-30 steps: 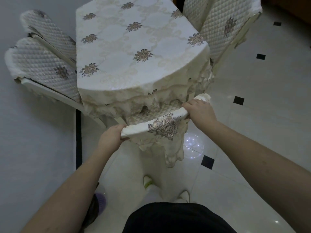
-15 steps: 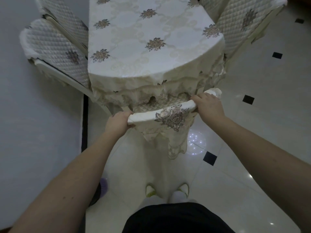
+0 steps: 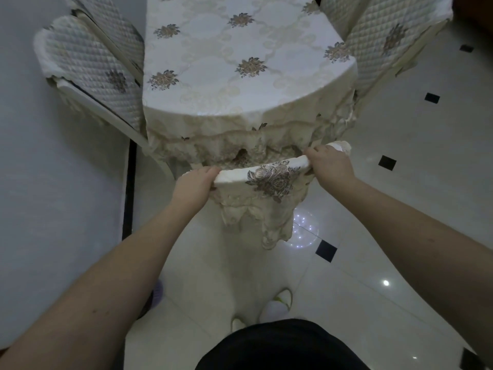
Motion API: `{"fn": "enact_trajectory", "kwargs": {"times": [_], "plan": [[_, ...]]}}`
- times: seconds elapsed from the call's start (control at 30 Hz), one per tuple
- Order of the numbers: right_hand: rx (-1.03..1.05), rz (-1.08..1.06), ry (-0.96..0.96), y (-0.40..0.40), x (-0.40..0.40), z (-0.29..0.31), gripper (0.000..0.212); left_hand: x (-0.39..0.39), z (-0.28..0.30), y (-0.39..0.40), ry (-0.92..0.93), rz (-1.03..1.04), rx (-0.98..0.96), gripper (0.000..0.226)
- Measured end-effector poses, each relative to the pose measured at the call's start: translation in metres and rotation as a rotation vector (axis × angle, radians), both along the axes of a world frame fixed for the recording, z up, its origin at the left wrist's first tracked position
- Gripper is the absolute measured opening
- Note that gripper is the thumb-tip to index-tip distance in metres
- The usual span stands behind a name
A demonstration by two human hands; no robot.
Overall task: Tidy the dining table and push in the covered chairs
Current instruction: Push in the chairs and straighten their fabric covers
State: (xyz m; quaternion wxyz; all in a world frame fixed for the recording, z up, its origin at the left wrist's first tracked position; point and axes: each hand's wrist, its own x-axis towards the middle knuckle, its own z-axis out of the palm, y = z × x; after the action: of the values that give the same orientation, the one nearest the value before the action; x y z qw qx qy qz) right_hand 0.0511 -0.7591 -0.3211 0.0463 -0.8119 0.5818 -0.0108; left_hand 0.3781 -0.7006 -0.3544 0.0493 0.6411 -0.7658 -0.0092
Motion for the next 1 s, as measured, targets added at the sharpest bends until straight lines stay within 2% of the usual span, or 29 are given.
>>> {"fn": "enact_trajectory", "kwargs": {"times": [0.27,0.53,0.73,1.0], "plan": [[-0.044,-0.052,-0.051,0.003,0.005,-0.012,0.038,-0.005,0.006,0.005,-0.032,0.002,0.013,0.032],[-0.005,-0.114,-0.038,-0.004,0.005,-0.019,0.041,-0.014,0.004,0.004,-0.064,0.009,0.017,0.026],[-0.051,-0.065,-0.03,-0.01,0.003,-0.021,0.039,-0.019,0.009,0.002,-0.101,0.078,0.047,0.025],[-0.041,0.0,-0.028,-0.013,-0.007,-0.023,0.04,-0.032,-0.001,0.004,-0.024,0.233,0.051,0.028]]}}
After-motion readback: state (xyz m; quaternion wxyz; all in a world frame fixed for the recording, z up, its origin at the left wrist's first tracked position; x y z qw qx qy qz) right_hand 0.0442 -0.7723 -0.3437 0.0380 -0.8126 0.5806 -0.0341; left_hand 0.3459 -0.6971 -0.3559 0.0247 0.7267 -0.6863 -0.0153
